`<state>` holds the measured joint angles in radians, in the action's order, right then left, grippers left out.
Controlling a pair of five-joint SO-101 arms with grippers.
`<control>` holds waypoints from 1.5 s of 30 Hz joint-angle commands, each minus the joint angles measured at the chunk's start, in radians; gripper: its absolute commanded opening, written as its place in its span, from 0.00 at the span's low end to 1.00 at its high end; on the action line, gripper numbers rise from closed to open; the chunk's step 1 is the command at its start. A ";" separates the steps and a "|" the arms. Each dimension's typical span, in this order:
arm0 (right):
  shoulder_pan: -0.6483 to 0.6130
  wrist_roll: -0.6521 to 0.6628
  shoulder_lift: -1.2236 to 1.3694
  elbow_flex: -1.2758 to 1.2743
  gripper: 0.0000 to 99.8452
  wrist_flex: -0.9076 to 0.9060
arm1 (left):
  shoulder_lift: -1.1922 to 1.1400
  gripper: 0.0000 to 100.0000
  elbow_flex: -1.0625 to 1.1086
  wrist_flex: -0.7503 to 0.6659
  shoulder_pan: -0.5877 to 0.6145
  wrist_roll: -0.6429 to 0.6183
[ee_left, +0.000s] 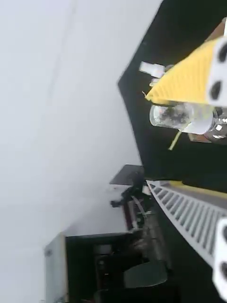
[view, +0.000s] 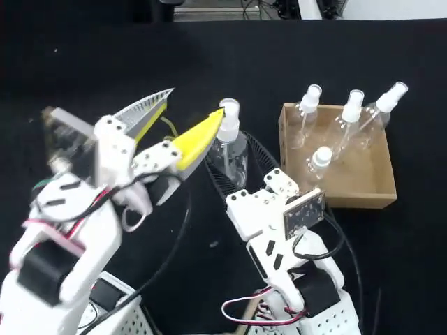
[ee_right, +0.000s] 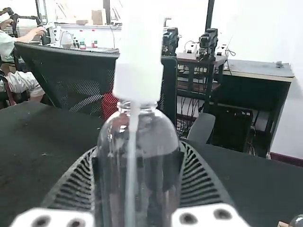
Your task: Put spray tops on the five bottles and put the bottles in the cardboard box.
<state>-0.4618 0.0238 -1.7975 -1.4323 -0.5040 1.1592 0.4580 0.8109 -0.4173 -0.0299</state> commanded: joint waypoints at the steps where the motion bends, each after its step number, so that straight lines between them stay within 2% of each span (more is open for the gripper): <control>1: -0.002 -0.006 -0.035 0.054 0.01 -0.002 | 0.072 0.24 -0.067 0.011 0.013 0.017; 3: 0.000 -0.006 -0.036 0.101 0.01 -0.055 | 0.081 0.24 -0.084 0.038 0.044 0.017; 9: 0.026 0.018 -0.024 0.404 0.01 -0.296 | 0.080 0.24 0.016 0.149 0.272 0.017; 13: 0.252 0.094 -0.024 0.503 0.01 -0.341 | 0.084 0.24 0.168 0.129 0.369 0.015; 17: 0.525 0.112 -0.002 0.587 0.01 -0.351 | 0.077 0.24 0.295 0.115 0.384 0.015; 20: 0.697 0.176 0.074 0.639 0.01 -0.396 | 0.083 0.24 0.412 0.012 0.384 0.015; 26: 0.942 0.249 0.292 0.716 0.01 -0.381 | 0.083 0.24 0.644 -0.212 0.377 0.009; 31: 1.154 0.249 0.470 0.717 0.01 -0.238 | 0.083 0.24 0.730 -0.244 0.326 0.009; 36: 1.323 0.249 0.661 0.616 0.01 -0.011 | 0.083 0.24 0.792 -0.247 0.262 0.008; 42: 1.422 0.242 0.888 0.406 0.01 0.419 | 0.083 0.24 0.845 -0.252 0.208 0.008; 45: 1.425 0.241 1.020 0.306 0.01 0.664 | 0.083 0.24 0.901 -0.328 0.200 0.008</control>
<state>0.9390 0.2631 -0.8769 -1.0810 -0.0990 1.2267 1.3265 0.5700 -0.1964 -0.0176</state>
